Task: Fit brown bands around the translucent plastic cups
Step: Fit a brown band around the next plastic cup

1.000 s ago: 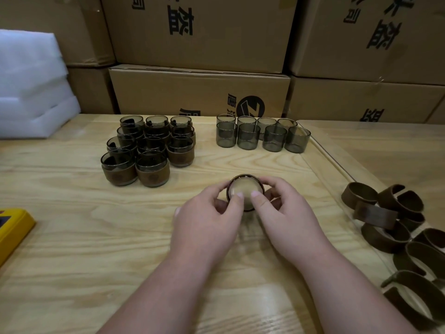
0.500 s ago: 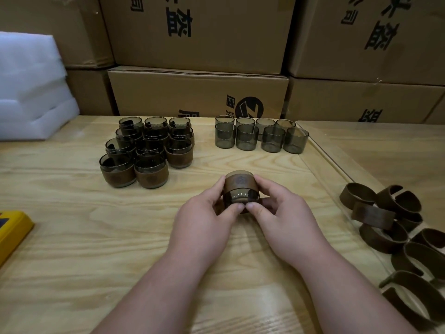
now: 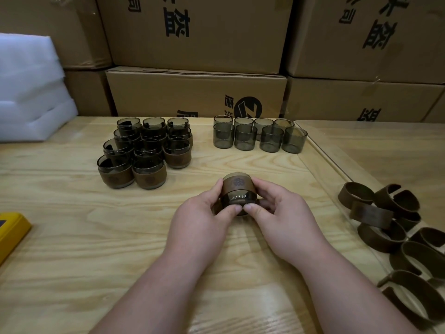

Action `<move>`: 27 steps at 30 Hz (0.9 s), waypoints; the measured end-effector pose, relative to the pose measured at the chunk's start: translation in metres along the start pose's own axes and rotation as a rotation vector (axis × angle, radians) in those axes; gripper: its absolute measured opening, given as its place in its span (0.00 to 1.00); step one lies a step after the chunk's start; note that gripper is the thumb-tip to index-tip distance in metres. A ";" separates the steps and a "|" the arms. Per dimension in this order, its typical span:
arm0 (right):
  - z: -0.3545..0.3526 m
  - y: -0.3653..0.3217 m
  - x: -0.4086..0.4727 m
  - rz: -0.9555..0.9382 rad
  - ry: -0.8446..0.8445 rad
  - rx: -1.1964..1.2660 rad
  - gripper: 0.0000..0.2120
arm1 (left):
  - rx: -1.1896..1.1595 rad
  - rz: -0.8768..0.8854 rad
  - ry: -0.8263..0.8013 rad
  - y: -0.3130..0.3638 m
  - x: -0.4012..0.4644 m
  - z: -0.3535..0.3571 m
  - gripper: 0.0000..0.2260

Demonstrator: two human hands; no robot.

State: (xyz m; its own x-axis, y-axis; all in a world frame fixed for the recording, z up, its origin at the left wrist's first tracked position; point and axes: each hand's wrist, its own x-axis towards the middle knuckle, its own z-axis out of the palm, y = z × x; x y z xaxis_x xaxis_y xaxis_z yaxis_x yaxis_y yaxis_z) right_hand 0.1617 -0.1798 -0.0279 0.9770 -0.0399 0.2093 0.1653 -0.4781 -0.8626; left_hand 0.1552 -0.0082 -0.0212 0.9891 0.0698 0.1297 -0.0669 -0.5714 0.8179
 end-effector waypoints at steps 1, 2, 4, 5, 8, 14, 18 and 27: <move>0.000 0.000 0.000 0.003 0.000 0.003 0.27 | 0.005 -0.001 -0.001 0.000 0.000 0.000 0.30; 0.000 0.000 0.000 0.006 0.000 0.006 0.27 | 0.011 0.000 -0.002 0.000 0.000 0.000 0.30; 0.000 0.000 0.000 0.013 0.001 0.012 0.27 | 0.018 0.005 -0.006 0.001 0.000 0.000 0.30; 0.000 0.000 0.000 0.016 0.002 0.016 0.27 | 0.017 0.008 -0.007 0.000 0.000 0.000 0.30; 0.000 -0.001 0.000 0.018 -0.003 0.018 0.27 | 0.014 0.012 -0.007 -0.001 0.001 0.000 0.30; 0.003 -0.003 -0.002 -0.012 0.004 0.081 0.22 | -0.067 0.014 0.030 -0.002 0.001 0.004 0.31; 0.008 -0.005 -0.002 -0.007 0.086 0.261 0.14 | -0.094 0.005 0.025 0.002 -0.001 0.005 0.31; 0.019 -0.005 0.004 -0.026 0.114 -0.019 0.30 | -0.025 0.002 -0.042 0.015 -0.010 0.000 0.33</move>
State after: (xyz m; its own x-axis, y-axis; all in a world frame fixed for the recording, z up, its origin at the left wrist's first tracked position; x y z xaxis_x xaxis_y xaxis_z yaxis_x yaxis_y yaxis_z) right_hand 0.1670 -0.1612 -0.0314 0.9507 -0.1260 0.2835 0.1869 -0.4968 -0.8475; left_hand 0.1439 -0.0175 -0.0101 0.9935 0.0341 0.1083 -0.0718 -0.5508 0.8316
